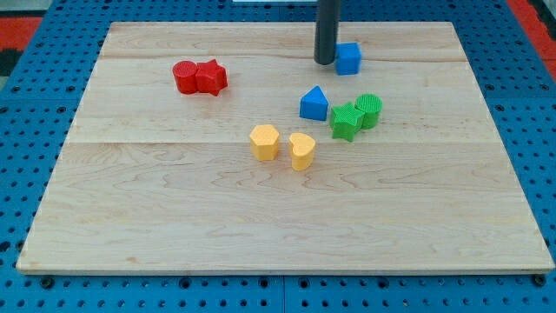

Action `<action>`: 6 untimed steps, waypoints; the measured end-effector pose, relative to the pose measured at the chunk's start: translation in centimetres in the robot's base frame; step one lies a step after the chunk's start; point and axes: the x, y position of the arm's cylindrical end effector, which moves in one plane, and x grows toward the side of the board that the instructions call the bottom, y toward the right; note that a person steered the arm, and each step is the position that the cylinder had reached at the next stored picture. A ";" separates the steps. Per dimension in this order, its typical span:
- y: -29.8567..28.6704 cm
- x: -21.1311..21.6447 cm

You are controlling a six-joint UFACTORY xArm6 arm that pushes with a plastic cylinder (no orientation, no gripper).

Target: Slide the blue triangle to the top of the yellow hexagon

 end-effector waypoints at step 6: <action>-6.2 12.3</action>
